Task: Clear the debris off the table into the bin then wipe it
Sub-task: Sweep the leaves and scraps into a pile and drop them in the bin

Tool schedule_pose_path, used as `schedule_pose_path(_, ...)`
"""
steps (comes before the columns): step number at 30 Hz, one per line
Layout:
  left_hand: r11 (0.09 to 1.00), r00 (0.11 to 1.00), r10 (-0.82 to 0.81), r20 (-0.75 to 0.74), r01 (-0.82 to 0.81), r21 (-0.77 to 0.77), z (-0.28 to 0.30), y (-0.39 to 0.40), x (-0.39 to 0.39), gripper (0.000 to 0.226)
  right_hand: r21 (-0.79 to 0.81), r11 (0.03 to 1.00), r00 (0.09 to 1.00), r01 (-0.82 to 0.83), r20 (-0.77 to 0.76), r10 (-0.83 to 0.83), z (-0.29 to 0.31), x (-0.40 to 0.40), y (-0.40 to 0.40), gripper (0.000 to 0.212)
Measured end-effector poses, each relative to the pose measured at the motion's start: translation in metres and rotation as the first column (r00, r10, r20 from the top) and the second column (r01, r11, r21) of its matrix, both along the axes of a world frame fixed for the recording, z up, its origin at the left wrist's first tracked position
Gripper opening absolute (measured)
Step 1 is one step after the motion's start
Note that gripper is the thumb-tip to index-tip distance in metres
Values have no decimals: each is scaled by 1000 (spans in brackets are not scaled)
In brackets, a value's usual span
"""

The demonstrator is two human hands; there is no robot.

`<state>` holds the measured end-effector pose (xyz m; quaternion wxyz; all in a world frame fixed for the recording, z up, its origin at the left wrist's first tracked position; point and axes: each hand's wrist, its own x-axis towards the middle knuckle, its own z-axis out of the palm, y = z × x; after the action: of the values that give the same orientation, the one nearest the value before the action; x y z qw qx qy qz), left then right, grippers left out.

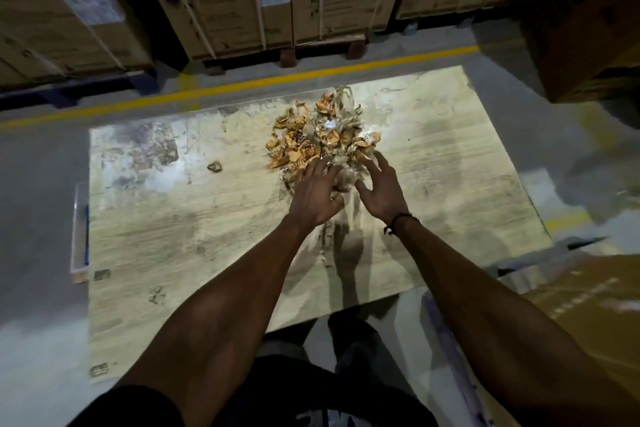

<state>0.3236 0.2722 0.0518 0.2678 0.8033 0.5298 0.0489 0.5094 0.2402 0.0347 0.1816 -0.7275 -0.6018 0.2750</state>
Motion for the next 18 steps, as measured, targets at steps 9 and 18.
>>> schedule_pose_path(9, 992, 983, -95, -158, 79, -102, -43, 10, 13, 74, -11, 966, 958, -260, 126, 259, -28, 30, 52, 61)
schedule_pose_path(18, 997, 994, -52, -94, 46, -69, -50, -31, 14, 70, 24, 956, 957, -291, 13, 291, -45, 26, 8, 56)
